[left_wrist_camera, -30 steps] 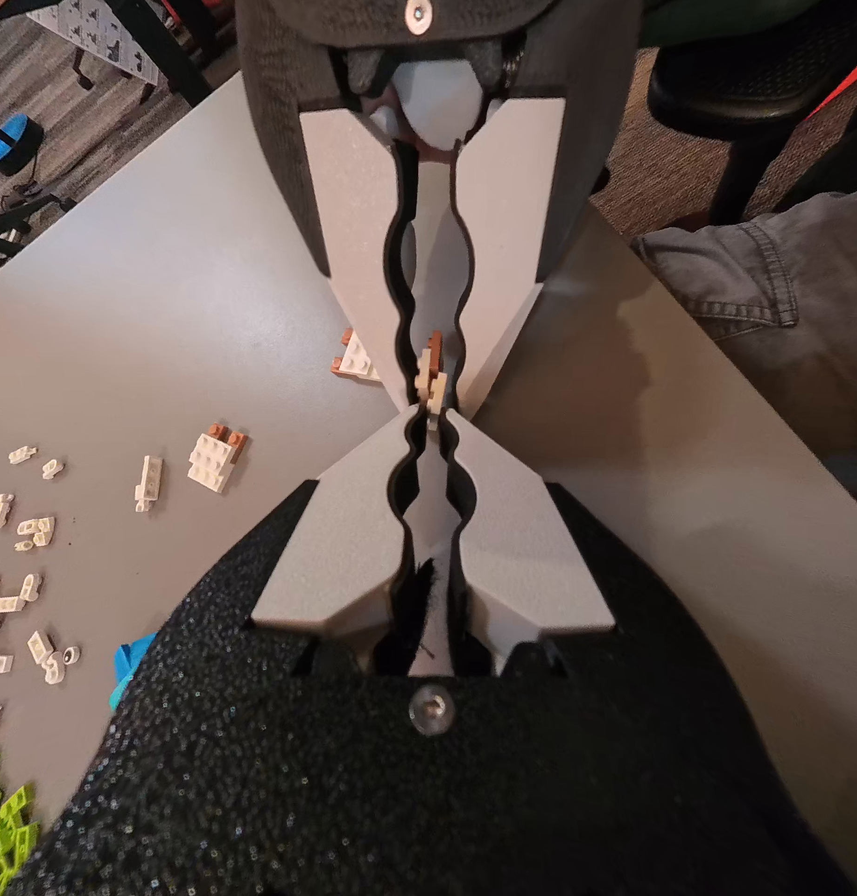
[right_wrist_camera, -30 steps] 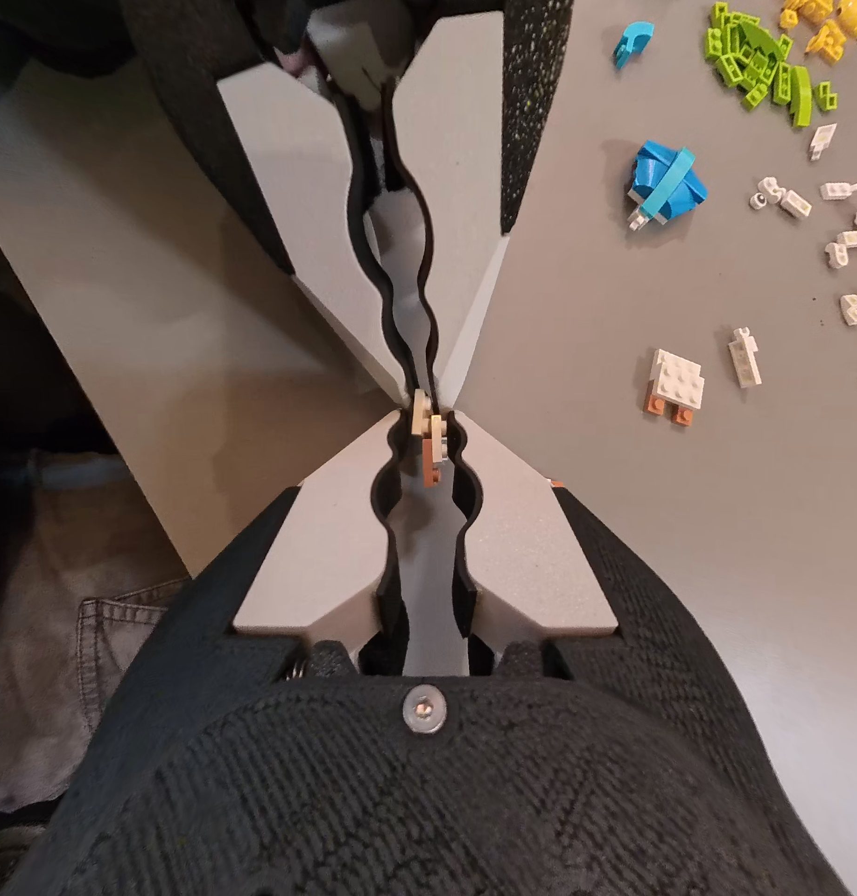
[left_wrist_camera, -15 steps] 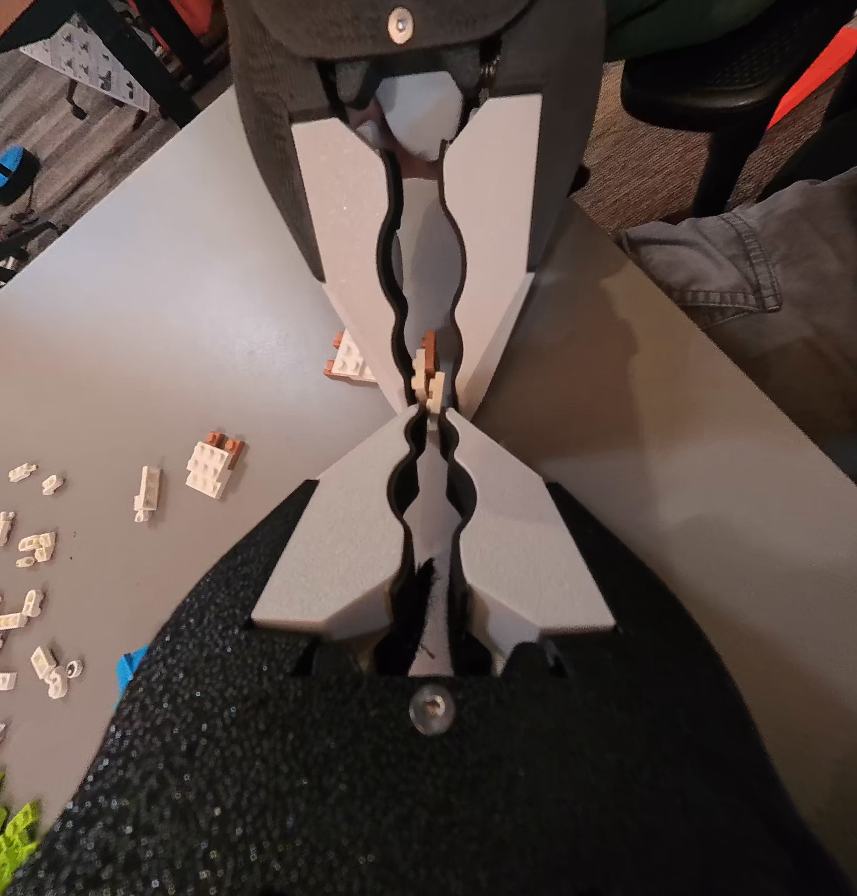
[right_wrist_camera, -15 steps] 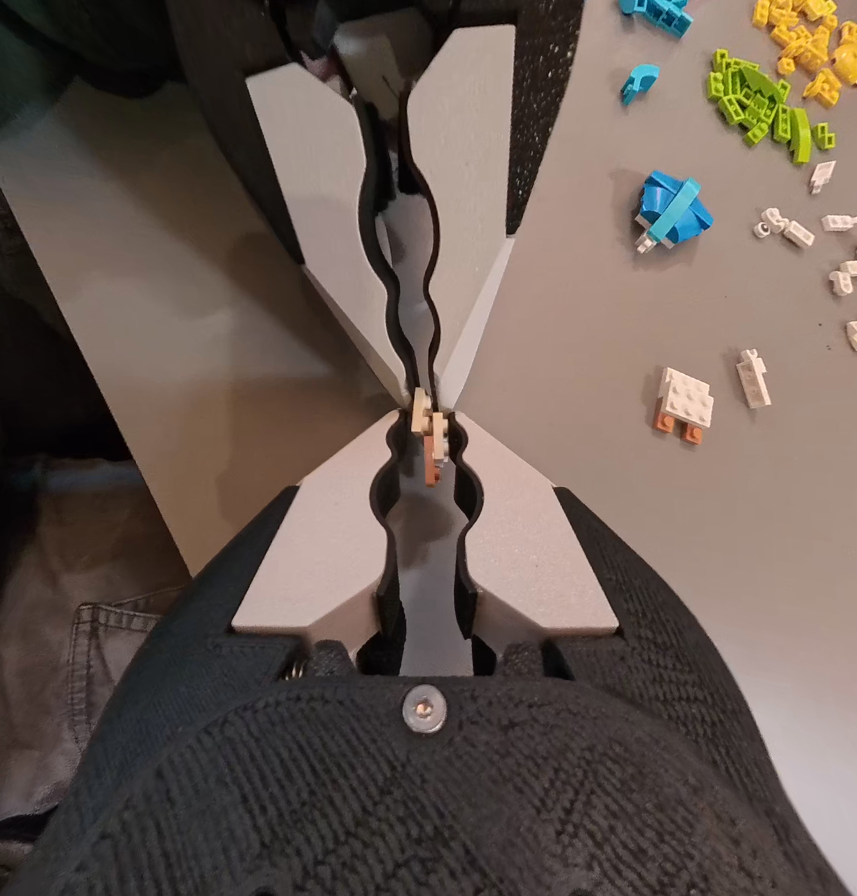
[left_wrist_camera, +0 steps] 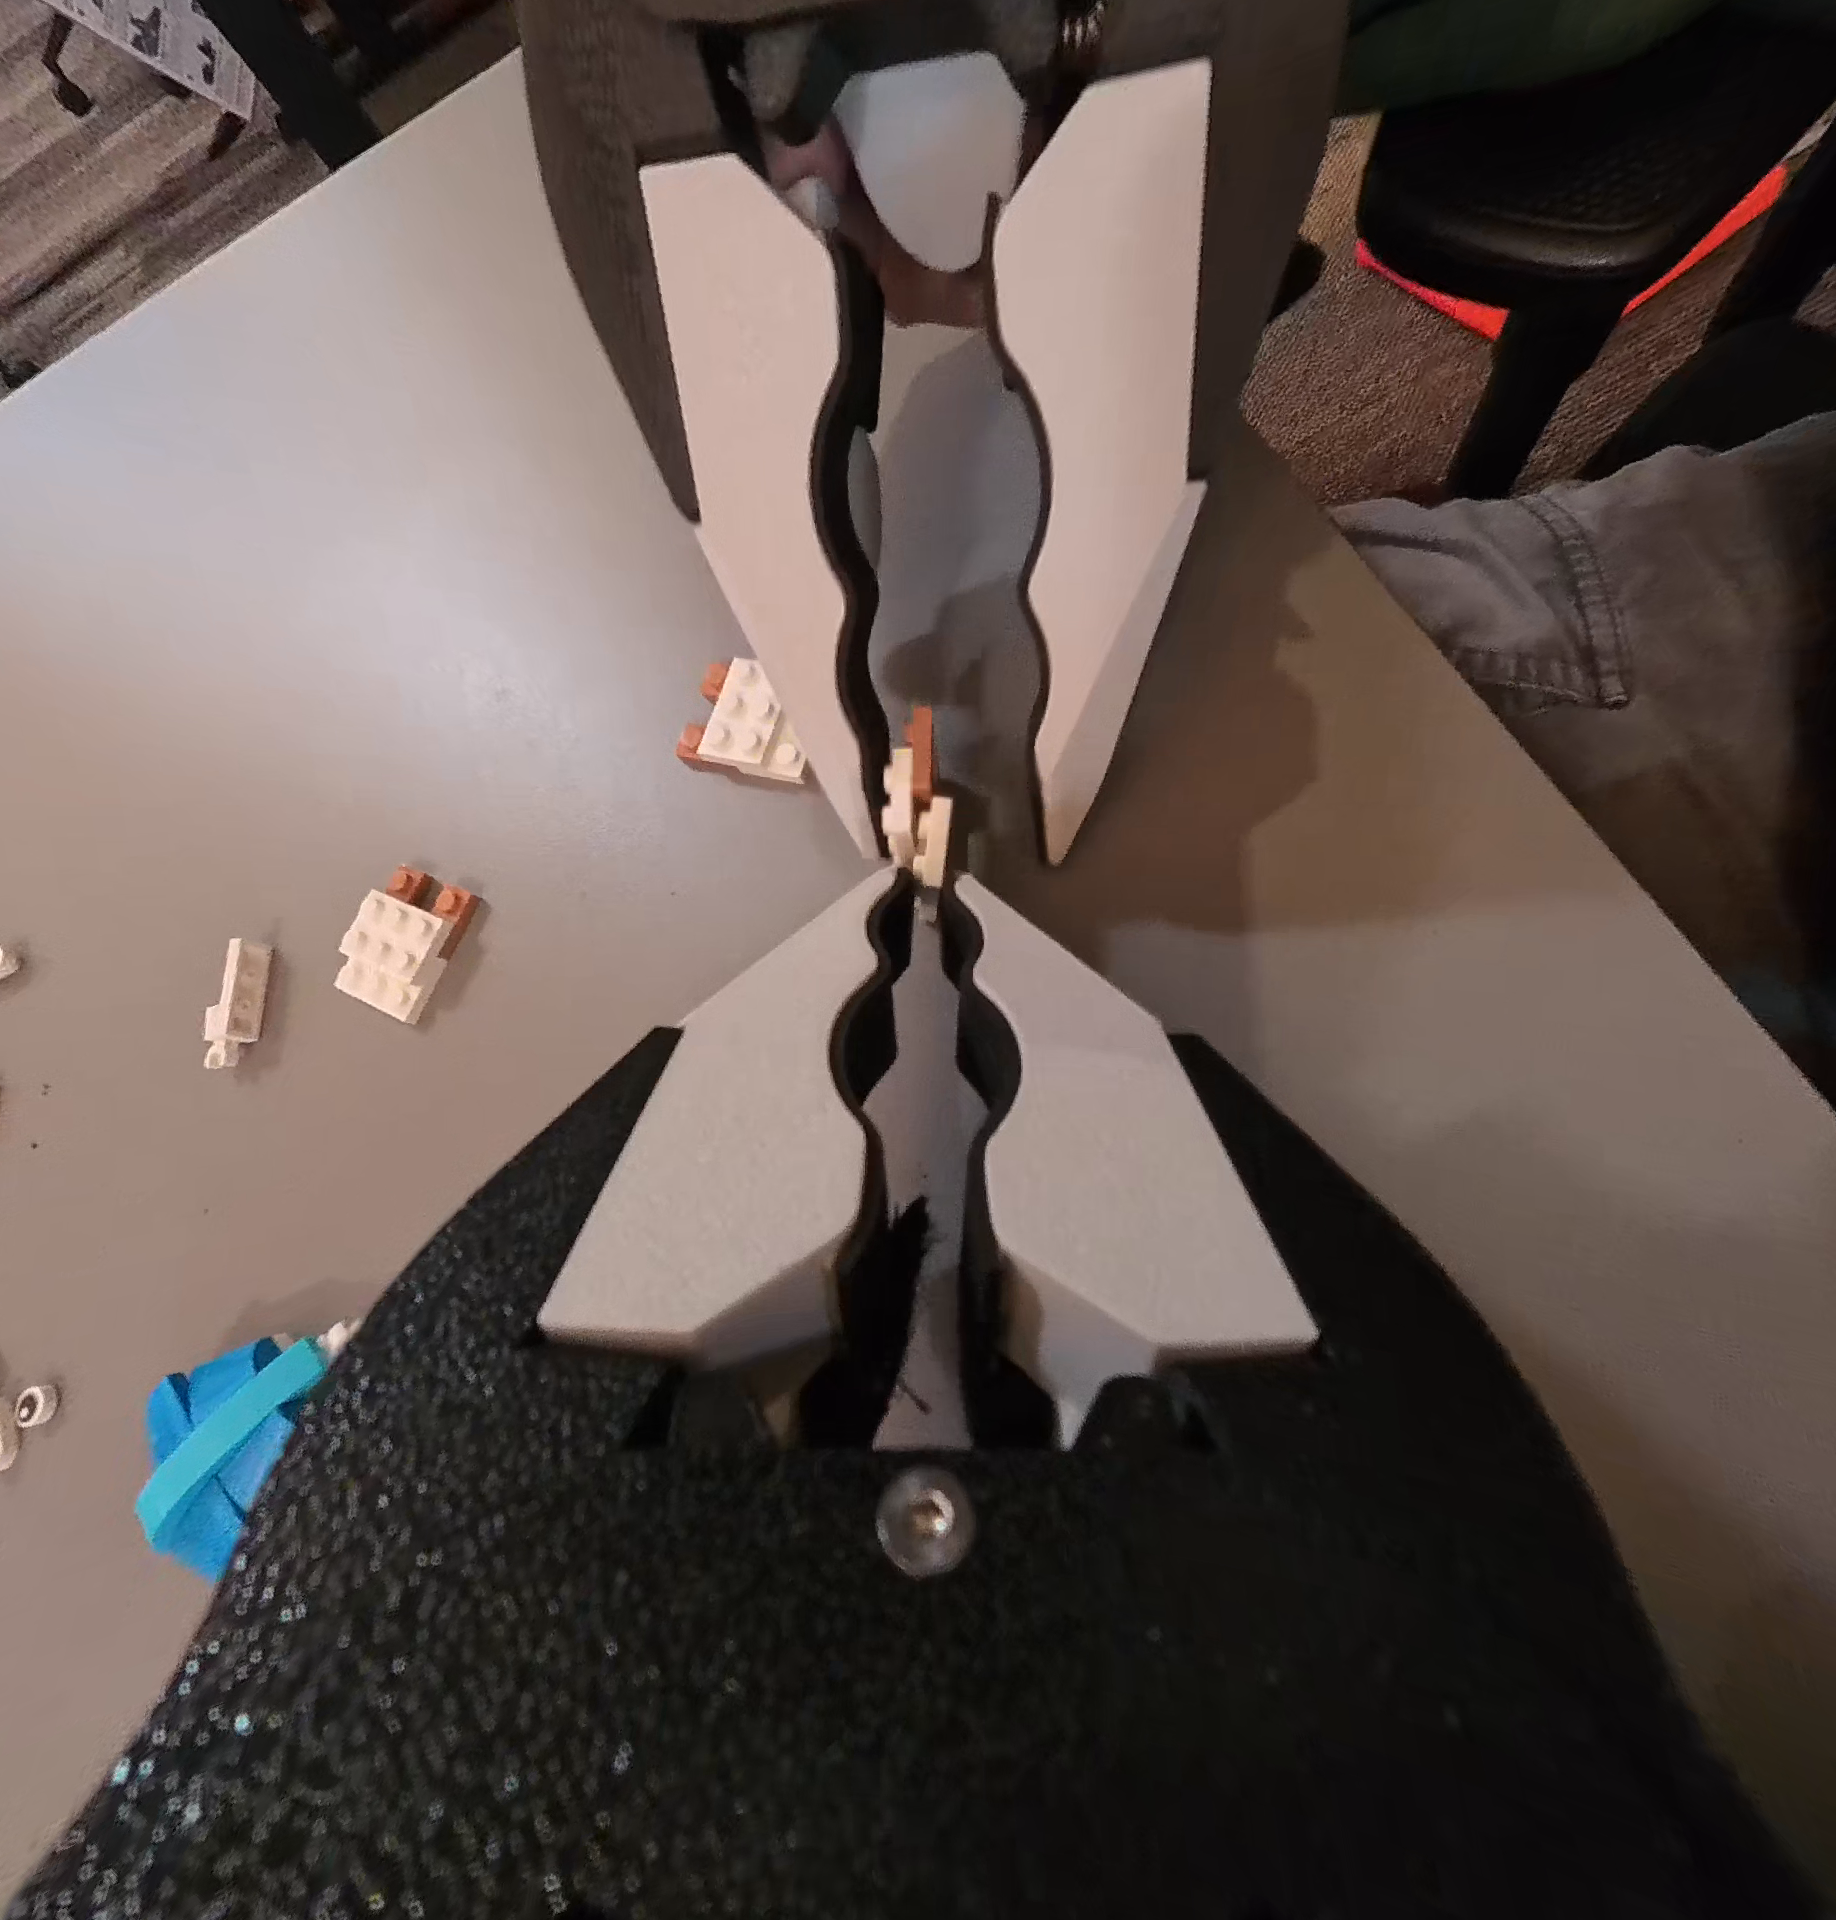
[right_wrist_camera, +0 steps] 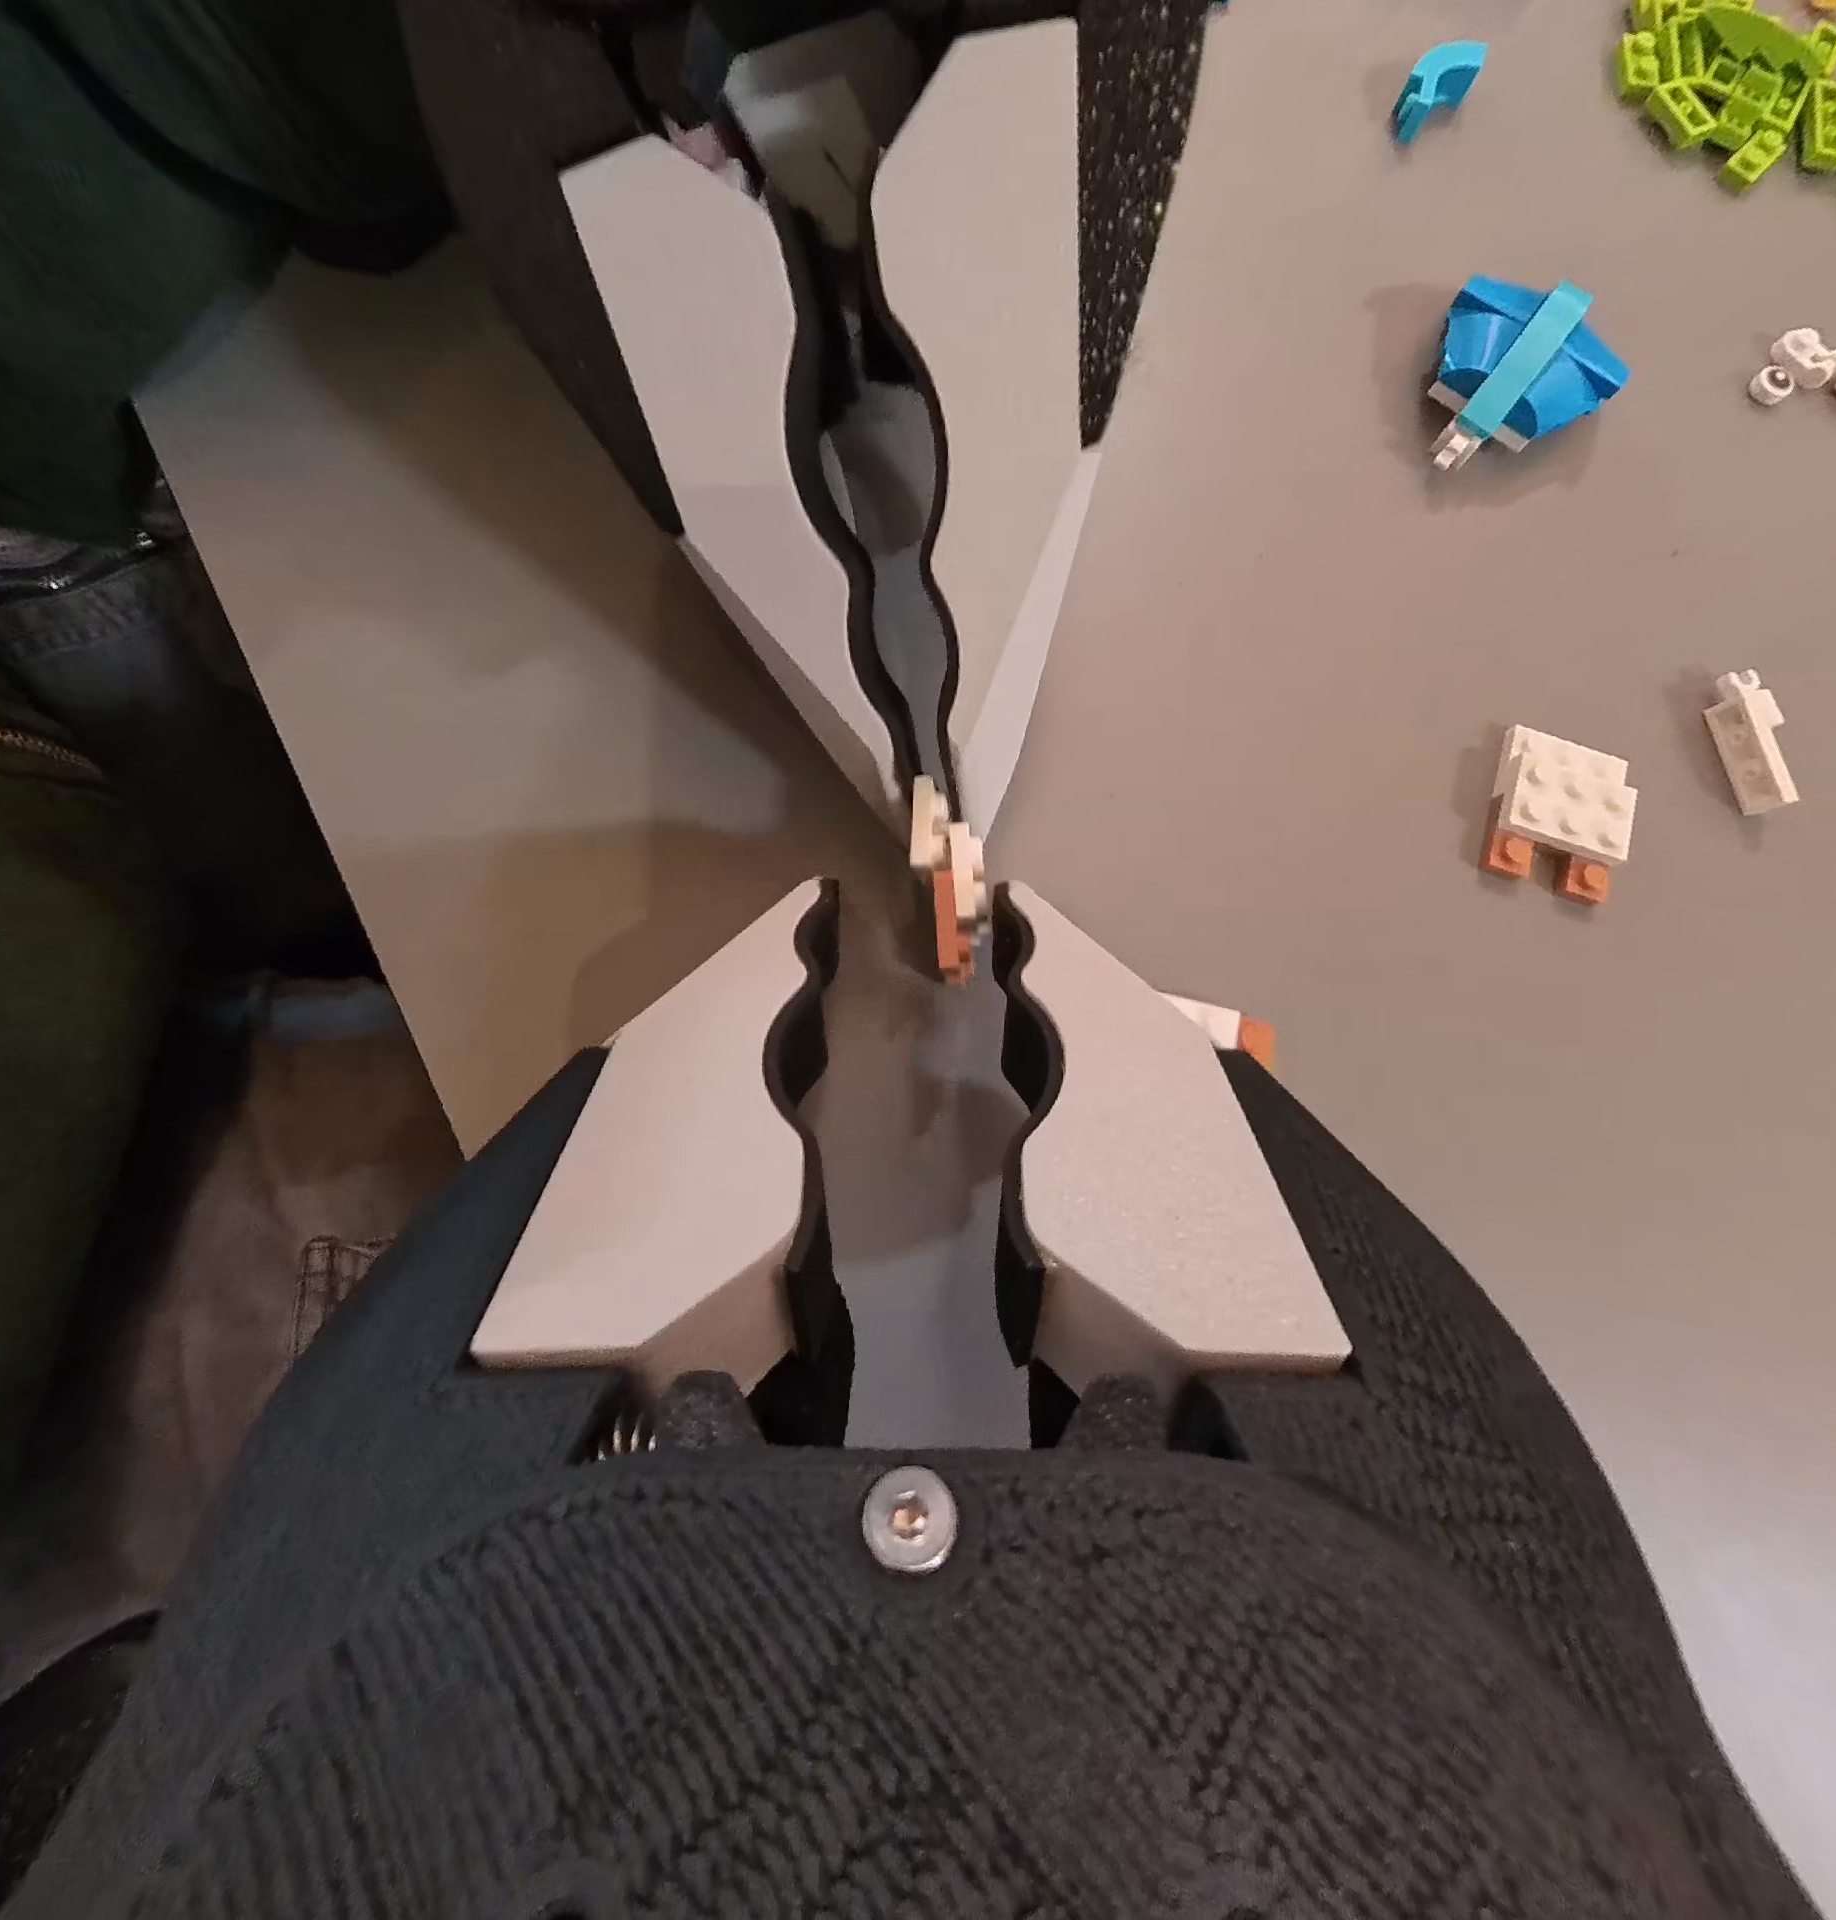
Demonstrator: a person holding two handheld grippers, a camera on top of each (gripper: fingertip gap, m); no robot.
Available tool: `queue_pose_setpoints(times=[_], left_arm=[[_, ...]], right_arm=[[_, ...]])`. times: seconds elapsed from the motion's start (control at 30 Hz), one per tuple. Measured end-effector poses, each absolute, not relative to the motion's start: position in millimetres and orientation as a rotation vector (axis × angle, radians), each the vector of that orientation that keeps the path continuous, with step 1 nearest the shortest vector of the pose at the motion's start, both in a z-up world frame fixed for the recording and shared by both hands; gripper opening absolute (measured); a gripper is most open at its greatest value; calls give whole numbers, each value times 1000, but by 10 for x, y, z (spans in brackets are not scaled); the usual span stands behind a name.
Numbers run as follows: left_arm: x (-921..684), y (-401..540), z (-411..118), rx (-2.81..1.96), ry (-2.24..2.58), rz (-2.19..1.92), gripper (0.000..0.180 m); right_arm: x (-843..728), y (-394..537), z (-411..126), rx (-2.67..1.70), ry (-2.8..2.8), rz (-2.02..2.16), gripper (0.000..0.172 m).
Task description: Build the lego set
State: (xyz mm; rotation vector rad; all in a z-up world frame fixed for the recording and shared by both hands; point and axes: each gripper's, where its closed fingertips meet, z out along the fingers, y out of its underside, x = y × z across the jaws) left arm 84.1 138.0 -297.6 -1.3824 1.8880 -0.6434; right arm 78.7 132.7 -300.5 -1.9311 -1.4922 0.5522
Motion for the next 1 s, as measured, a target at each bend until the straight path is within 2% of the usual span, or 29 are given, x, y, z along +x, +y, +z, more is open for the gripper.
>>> queue_pose_setpoints(times=[0.03,0.3,1.0], left_arm=[[840,1381,-2976,-1381,1887,-645,2],[840,1381,-2975,-1399,1877,-676,2],[746,1335,-2975,-1352,1949,-654,2]], right_arm=[[807,1330,-2999,-1930,-1491,559,30],[871,1387,-2914,-1903,-1444,599,8],[877,1376,-2931,-1893,-1516,464,7]])
